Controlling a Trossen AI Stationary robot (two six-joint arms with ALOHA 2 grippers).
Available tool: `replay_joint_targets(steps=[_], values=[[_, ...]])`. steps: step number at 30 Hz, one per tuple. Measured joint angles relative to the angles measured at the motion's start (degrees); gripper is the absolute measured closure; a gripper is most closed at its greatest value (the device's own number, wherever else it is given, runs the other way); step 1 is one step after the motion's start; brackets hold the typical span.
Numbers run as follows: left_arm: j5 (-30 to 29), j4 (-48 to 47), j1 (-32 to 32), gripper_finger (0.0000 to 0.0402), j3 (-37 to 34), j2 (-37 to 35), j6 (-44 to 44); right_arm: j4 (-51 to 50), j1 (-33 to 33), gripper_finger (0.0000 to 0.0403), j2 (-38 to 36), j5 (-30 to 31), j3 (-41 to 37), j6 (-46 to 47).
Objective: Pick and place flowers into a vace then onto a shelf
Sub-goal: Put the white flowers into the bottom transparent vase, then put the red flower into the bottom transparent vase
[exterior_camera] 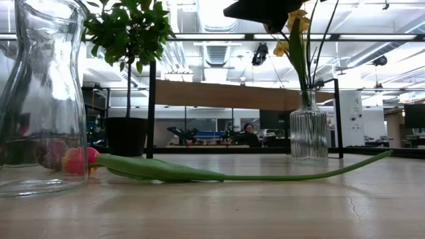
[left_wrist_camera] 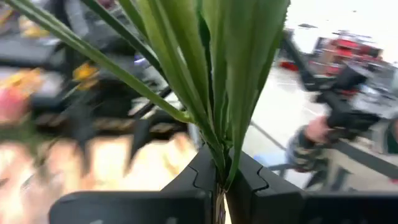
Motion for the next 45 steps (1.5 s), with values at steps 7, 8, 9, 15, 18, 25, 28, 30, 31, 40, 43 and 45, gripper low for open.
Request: replay_joint_targets(steps=[7, 8, 9, 15, 18, 25, 28, 30, 31, 40, 43, 45], values=[[-6.2, -2.4, -11.4, 0.0402, 0.4, 1.4, 9.0, -0.9, 0.0, 0.0204, 0.0, 0.2, -0.3, 0.0], [-8.8, -1.8, -12.5, 0.0402, -0.1, 1.7, 9.6, -0.8, 0.0, 0.0204, 0.0, 0.2, -0.3, 0.0], [-11.3, -1.4, -13.4, 0.0402, -0.5, 2.0, 10.1, -0.8, 0.0, 0.0204, 0.0, 0.3, -0.3, 0.0], [-15.7, -0.1, -14.2, 0.0402, -2.9, 3.7, 10.1, -1.4, 0.0, 0.0204, 0.0, 1.1, -0.3, 0.0], [-15.6, 0.0, -14.3, 0.0402, -4.2, 4.0, 9.0, -2.1, 0.0, 0.0204, 0.0, 1.7, -0.3, 0.0], [-15.4, 0.3, -14.3, 0.0402, -7.2, 4.1, 7.9, -2.5, 0.0, 0.0204, 0.0, 3.2, -0.3, -0.2], [-15.4, 0.3, -14.3, 0.0401, -9.2, 4.1, 7.8, -2.5, -0.1, 0.0204, 0.0, 3.2, -0.3, -0.2], [-15.3, 0.3, -14.2, 0.0399, -10.2, 4.1, 7.6, -2.5, -0.1, 0.0204, 0.0, 3.2, -0.3, -0.2], [-15.3, 0.3, -14.1, 0.0394, -10.6, 4.1, 7.6, -2.5, 0.0, 0.0204, 0.0, 3.2, -0.3, -0.2], [-15.3, 0.3, -14.1, 0.0257, -11.1, 4.1, 6.6, -2.5, 0.0, 0.0204, 0.0, 3.2, -0.3, -0.2], [-14.9, -0.6, -14.2, 0.0202, -11.1, 3.9, 6.4, -2.5, 0.0, 0.0204, 0.0, 3.2, -0.3, -0.1], [-14.8, -3.9, -14.3, 0.0175, -10.6, 3.1, 6.0, -2.5, 0.0, 0.0204, 0.0, 3.2, -0.3, -0.1]])
